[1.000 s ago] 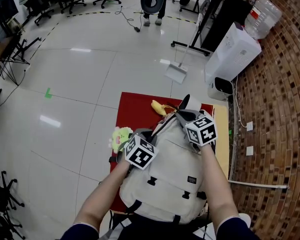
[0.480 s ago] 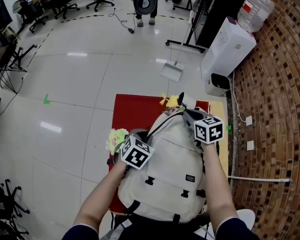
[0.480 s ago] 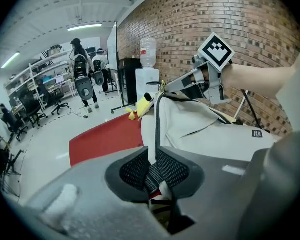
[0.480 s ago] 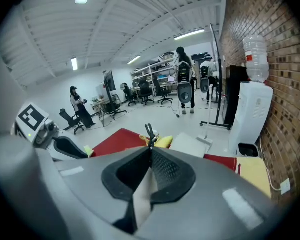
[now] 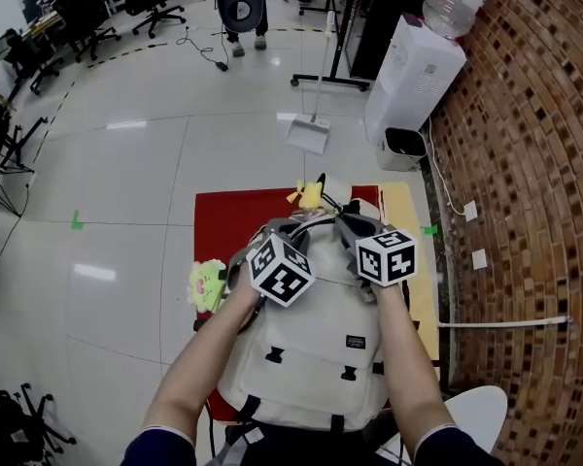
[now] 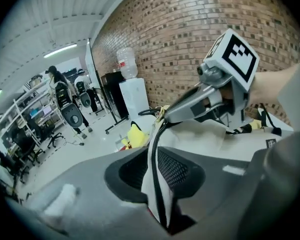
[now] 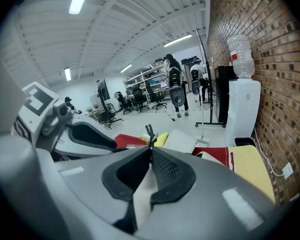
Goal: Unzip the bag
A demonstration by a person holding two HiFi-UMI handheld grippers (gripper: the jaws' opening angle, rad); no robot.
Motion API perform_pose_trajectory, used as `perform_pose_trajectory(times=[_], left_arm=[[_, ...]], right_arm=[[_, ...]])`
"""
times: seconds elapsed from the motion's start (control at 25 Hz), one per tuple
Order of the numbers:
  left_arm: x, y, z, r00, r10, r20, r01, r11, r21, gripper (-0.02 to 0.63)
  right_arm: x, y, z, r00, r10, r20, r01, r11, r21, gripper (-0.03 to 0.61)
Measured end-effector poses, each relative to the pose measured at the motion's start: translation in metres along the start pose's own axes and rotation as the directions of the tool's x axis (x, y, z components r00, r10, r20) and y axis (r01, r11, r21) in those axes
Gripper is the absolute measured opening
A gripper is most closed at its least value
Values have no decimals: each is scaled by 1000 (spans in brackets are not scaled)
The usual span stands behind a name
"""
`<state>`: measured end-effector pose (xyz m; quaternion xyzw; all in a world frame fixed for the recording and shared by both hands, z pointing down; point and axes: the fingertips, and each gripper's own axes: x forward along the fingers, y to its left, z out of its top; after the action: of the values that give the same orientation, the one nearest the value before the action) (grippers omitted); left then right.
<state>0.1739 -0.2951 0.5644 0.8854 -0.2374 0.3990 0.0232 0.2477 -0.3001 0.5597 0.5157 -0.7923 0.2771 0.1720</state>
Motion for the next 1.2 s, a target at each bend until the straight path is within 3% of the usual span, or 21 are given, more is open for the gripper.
perform_pose_trajectory(times=[0.08, 0.32, 1.2], left_arm=[[10, 1, -3, 999, 11, -31, -10, 999, 33, 63], [6, 2, -4, 1000, 4, -23, -4, 1000, 3, 28], [-18, 14, -20, 1000, 31, 0, -31, 999, -31, 21]], right_arm=[[-3, 2, 0, 1000, 7, 11, -7, 1000, 4, 20], [-14, -13, -10, 999, -28, 29, 26, 998, 53, 20], [-83, -72, -58, 982, -191, -3, 189, 965, 182, 21]])
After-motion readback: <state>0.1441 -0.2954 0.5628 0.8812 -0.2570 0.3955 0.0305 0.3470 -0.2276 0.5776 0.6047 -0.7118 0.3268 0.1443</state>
